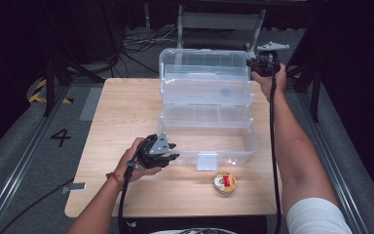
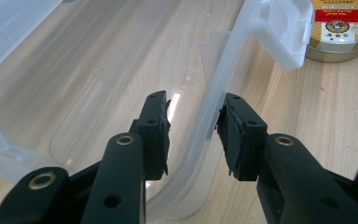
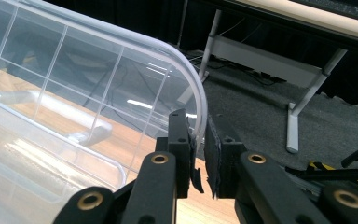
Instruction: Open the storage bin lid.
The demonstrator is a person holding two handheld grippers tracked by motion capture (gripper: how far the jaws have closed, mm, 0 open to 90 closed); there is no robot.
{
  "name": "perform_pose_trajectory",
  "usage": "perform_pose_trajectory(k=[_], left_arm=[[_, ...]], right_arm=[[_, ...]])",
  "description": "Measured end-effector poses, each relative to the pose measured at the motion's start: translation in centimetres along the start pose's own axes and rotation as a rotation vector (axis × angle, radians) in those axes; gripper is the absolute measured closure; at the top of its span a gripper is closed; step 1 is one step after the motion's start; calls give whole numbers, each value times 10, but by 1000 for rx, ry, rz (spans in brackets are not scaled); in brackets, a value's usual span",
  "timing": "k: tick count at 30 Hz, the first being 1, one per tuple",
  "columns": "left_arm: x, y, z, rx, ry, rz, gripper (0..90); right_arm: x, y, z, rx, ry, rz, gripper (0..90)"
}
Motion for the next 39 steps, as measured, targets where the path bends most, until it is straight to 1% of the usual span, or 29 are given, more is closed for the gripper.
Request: perform_pose_trajectory(k=[4, 10, 13, 18, 22, 26, 29, 31, 33, 35, 37, 38, 39], left_arm=[[0, 0, 0, -1, 0, 1, 640], [0, 0, 0, -2, 1, 3, 640], [0, 0, 0, -4, 1, 5, 640], [0, 1, 0, -5, 0, 8, 639], [1, 0, 1, -6, -6, 13, 634], [1, 0, 1, -10, -16, 17, 629], [1, 0, 1, -11, -18, 16, 625], [0, 0, 1, -11, -18, 19, 626], [0, 0, 1, -12, -19, 21, 631], [0, 0, 1, -15, -22, 25, 632], [0, 1, 1, -17, -21, 26, 633], [0, 0, 1, -17, -22, 28, 634], [0, 1, 1, -18, -21, 28, 635]], right_arm=[[-1, 2, 1, 3, 1, -4, 812], [-2, 9, 2, 22, -6, -5, 809], [-3, 14, 6, 37, 4, -7, 808], [-4, 19, 8, 53, 4, -6, 807], [-5, 23, 12, 70, 5, -9, 805], [-7, 26, 16, 84, 17, -16, 801], [-8, 30, 19, 90, 7, -9, 797], [-7, 31, 20, 94, 8, -9, 798], [-8, 33, 23, 108, 4, -6, 797], [-9, 36, 26, 126, 20, -7, 797], [-10, 38, 28, 133, 18, -4, 804], [-11, 38, 28, 127, 19, 5, 803], [-11, 38, 26, 116, 32, -5, 800]])
Point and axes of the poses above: each handheld gripper's, and its own axes: y roughly forward along the jaws, z roughly out of its underside, x roughly to its left, the point moved 8 cm from there along y, roughly forward along the jaws, and after that the axes turned 7 degrees about -x, right-handed, at the moved point
